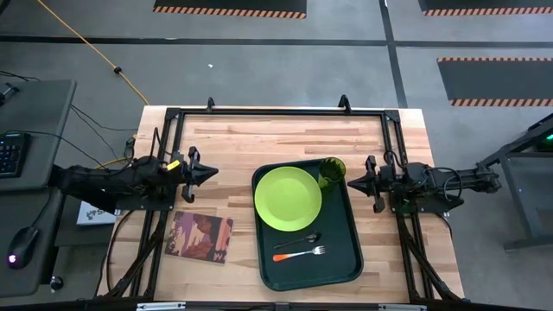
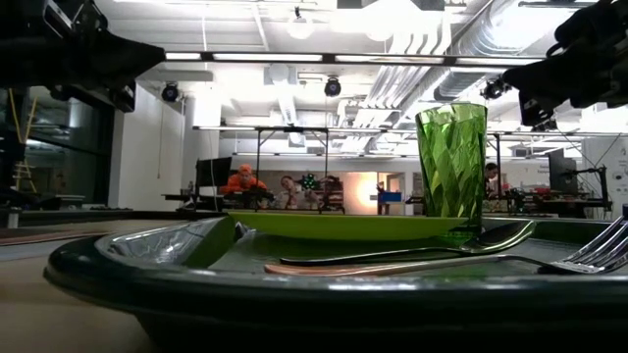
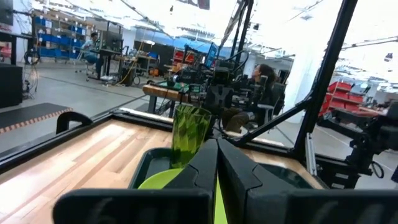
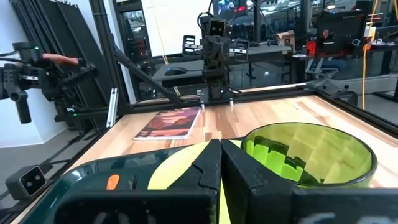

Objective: Pick and place plate/cup/fork/spoon on tray
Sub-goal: Return to Home Position

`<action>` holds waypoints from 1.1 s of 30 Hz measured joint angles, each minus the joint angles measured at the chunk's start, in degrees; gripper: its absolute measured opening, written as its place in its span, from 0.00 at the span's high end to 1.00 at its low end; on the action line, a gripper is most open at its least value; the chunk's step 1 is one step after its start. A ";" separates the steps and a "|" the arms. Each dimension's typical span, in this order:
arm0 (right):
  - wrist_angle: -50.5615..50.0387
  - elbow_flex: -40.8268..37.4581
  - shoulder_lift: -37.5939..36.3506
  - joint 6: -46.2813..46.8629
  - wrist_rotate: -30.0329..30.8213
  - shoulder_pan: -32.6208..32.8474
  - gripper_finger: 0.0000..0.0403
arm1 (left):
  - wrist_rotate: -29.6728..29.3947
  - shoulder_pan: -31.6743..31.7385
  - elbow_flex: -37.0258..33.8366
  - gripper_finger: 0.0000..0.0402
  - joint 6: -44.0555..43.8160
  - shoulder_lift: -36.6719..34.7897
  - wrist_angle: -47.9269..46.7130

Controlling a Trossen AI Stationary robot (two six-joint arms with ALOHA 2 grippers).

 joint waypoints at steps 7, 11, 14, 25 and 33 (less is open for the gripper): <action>-0.03 0.00 -0.65 0.00 -0.20 0.03 1.00 | 0.01 -0.54 0.02 0.99 0.00 -6.36 -7.64; -0.02 0.00 -0.66 0.00 -0.25 0.03 1.00 | -0.04 -0.35 0.06 0.99 0.59 -6.38 -10.68; -0.02 0.00 -0.55 0.00 -0.36 0.03 1.00 | 0.37 -0.48 -0.04 0.99 0.51 -6.28 -12.43; -0.02 -0.02 0.00 0.00 -0.36 0.03 1.00 | 0.30 -0.79 -0.02 0.99 0.50 -5.78 -12.85; -0.02 -0.02 0.02 0.00 -0.35 0.03 1.00 | 0.28 -0.79 -0.02 0.99 0.50 -5.76 -12.94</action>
